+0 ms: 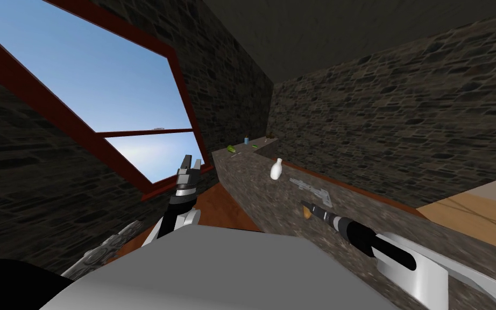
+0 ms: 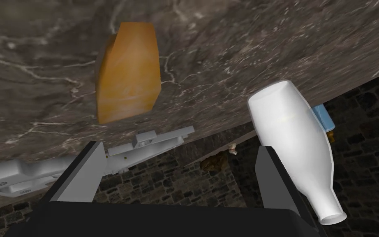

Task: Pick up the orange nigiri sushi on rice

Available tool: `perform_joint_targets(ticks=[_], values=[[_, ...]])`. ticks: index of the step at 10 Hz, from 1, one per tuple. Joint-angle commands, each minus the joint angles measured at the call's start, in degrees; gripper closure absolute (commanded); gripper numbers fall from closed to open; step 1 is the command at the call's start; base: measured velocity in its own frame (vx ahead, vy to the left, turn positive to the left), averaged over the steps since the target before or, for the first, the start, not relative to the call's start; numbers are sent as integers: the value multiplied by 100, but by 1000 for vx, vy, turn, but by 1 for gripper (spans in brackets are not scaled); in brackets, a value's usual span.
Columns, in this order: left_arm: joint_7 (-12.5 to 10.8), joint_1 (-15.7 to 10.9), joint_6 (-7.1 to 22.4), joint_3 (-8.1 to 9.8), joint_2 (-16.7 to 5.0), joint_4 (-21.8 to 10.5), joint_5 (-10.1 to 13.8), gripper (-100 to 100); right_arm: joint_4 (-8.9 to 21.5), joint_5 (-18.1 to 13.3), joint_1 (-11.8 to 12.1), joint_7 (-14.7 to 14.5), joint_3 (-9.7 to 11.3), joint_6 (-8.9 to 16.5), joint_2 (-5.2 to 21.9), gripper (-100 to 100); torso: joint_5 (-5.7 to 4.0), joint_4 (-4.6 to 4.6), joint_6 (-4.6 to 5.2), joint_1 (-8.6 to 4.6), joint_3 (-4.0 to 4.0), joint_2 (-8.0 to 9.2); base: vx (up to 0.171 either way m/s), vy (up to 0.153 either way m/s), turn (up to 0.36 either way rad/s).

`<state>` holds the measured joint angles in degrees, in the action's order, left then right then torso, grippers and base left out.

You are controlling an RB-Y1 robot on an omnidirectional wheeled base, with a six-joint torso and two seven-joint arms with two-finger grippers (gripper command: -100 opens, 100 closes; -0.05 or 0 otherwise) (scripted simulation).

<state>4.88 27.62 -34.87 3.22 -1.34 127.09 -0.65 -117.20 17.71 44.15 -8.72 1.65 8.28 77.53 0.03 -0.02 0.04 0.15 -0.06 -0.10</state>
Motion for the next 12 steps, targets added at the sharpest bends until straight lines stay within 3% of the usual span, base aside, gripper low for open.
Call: perform_joint_targets(ticks=[1,7,12], values=[[0,0,0,0,0,0,0,0,34,229,195,-3,-57,286,275,-100,0,0,0,0,0,0,47,49,44],[0,1,0,0,0,0,0,0,237,1134,788,-13,-143,1139,1163,-100,4,-4,0,18,-9,-15,62,81,37],[0,0,0,0,0,0,0,0,327,1626,1113,-19,-176,1595,1649,-100,2,-1,1,6,-3,-5,54,64,33]])
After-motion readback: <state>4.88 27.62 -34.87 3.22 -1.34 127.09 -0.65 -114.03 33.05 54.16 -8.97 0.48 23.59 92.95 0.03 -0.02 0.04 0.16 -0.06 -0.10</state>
